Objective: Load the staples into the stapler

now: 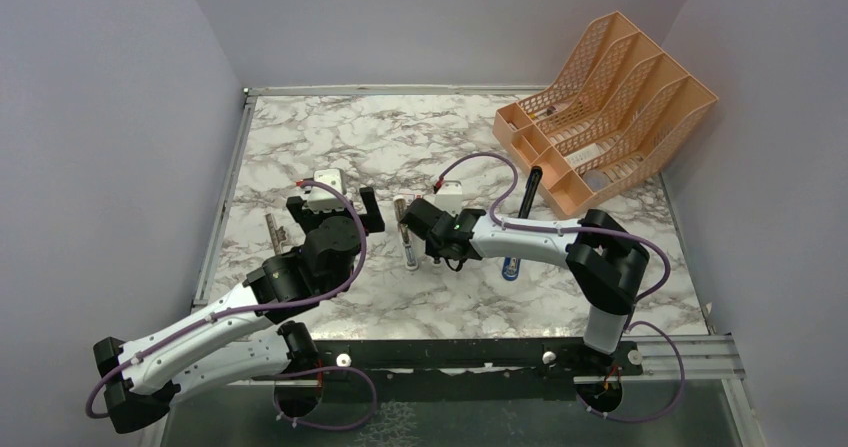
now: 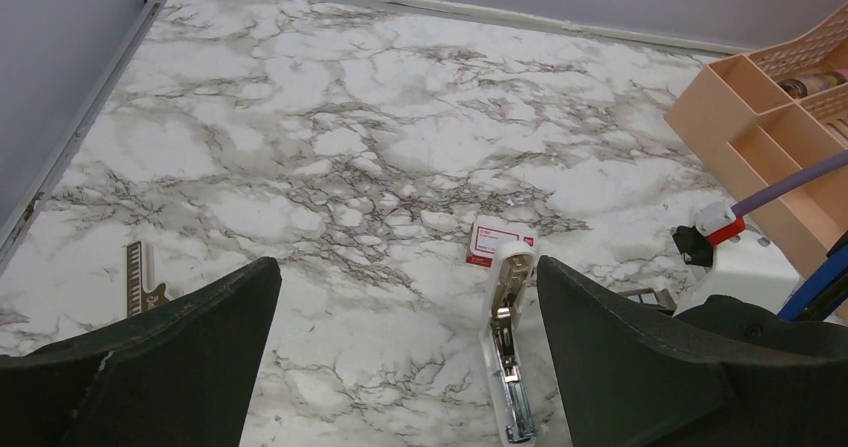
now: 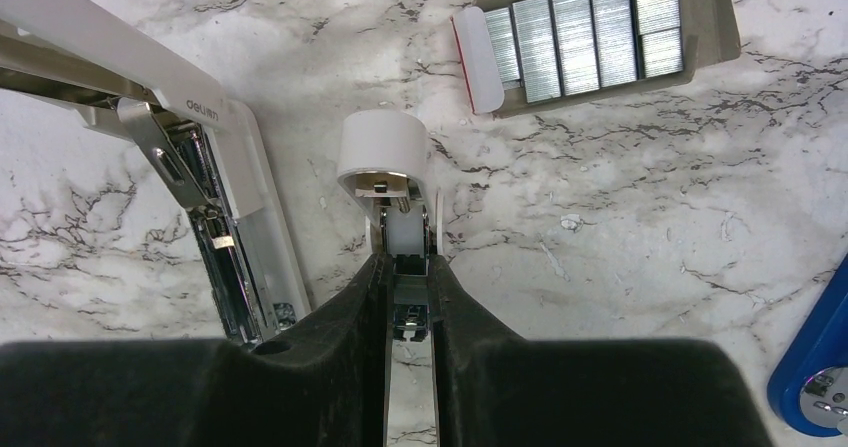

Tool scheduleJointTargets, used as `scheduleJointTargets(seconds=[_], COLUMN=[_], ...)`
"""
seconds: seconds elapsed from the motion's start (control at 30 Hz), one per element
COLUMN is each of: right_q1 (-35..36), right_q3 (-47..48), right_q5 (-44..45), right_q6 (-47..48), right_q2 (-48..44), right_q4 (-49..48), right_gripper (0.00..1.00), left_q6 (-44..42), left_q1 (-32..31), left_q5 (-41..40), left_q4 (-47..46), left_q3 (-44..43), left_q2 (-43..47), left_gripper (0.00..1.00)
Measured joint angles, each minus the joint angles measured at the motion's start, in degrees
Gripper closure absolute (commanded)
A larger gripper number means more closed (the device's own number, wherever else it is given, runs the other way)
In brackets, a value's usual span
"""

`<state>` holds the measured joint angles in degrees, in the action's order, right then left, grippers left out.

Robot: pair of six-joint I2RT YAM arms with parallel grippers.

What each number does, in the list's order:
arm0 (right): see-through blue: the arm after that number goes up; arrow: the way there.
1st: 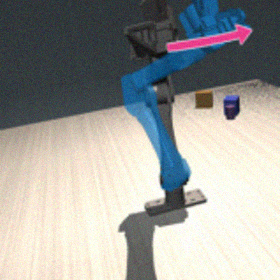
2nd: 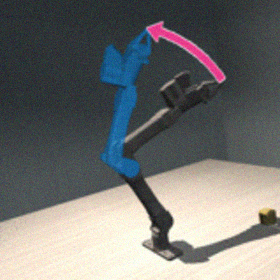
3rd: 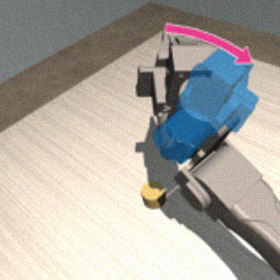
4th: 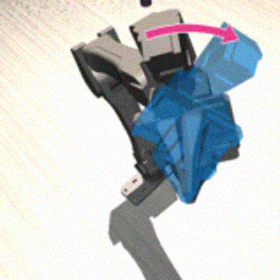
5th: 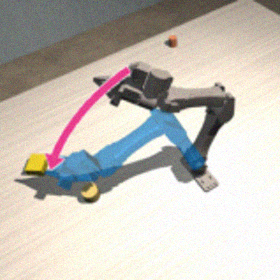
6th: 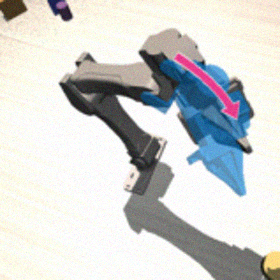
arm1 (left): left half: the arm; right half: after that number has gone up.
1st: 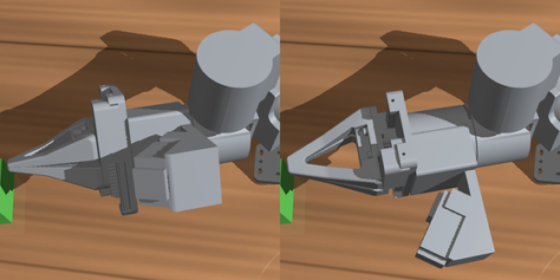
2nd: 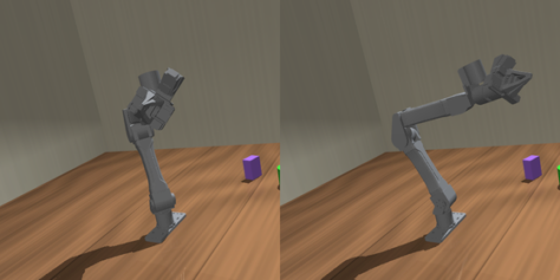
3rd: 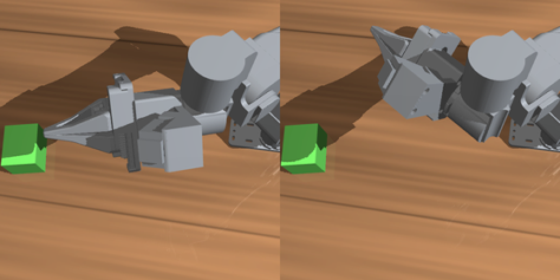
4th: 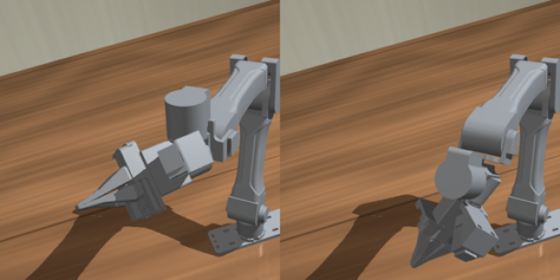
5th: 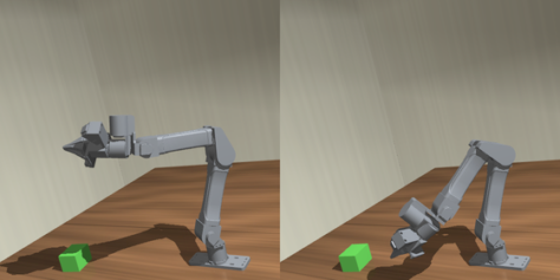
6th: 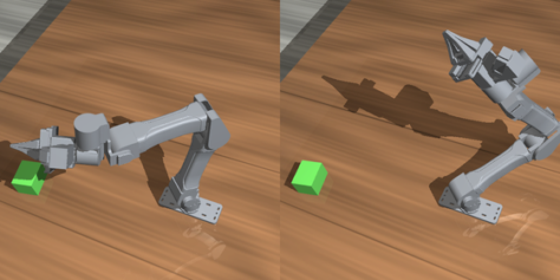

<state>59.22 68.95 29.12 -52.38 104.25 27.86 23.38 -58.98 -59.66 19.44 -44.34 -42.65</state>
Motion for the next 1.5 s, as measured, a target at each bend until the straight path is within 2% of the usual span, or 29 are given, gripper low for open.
scheduleJointTargets(seconds=[1.5], right_q1=[-0.1], right_q3=[-0.8], right_q5=[-1.2], right_q6=[1.4], right_q2=[0.5], right_q4=[-1.7], right_gripper=[0.79], left_q6=[0.0], left_q1=[0.0], left_q5=[0.0], left_q4=[0.0], left_q3=[0.0], left_q2=[0.0], left_gripper=[0.01])
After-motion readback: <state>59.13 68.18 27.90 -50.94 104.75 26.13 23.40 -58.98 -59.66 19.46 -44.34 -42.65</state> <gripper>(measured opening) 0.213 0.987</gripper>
